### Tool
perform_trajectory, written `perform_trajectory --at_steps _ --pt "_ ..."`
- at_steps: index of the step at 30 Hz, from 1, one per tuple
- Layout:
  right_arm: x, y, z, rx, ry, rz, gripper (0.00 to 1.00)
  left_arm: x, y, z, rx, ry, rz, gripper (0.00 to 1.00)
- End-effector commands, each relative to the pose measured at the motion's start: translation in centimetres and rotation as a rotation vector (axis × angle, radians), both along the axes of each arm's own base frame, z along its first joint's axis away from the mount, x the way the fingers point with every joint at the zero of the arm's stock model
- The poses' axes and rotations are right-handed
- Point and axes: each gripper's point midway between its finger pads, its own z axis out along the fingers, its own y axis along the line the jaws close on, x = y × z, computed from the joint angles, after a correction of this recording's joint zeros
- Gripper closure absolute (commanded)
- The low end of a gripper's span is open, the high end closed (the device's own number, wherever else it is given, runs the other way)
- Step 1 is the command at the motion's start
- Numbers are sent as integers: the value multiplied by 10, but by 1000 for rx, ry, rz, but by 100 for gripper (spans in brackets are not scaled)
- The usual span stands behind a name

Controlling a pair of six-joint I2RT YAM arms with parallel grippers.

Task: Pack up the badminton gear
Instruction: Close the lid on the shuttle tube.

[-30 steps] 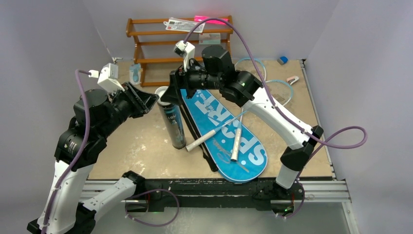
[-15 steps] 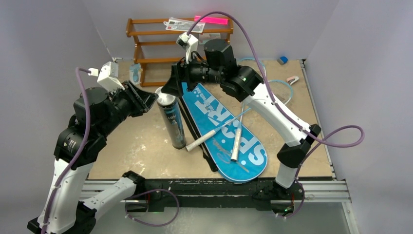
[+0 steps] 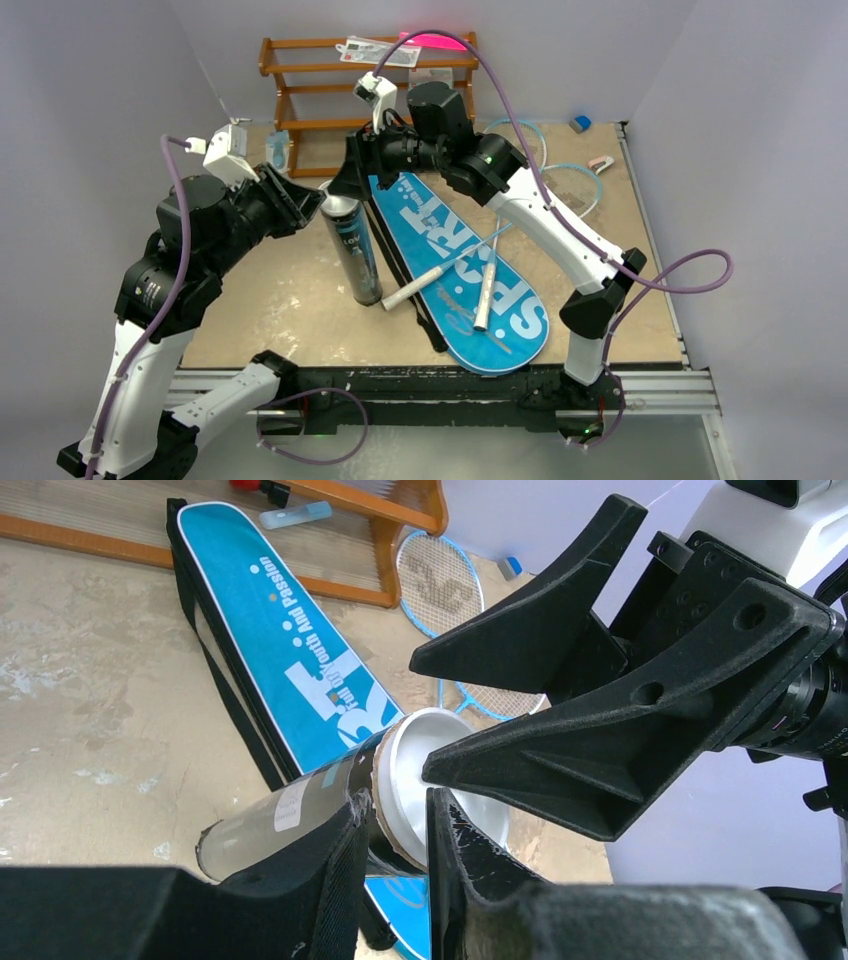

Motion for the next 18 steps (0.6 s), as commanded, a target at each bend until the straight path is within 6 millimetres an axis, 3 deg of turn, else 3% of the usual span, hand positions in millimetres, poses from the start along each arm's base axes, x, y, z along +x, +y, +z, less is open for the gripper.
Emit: perform_trajectory --at_steps 1,9,18 --pt "-10 -8 10 5 -12 25 29 2 2 4 21 -28 3 76" --pt "-9 -13 7 -25 -31 12 29 3 3 -13 49 14 7 85" --pt "-6 -18 -15 -64 -20 -9 30 1 -2 -37 101 88 -32 87"
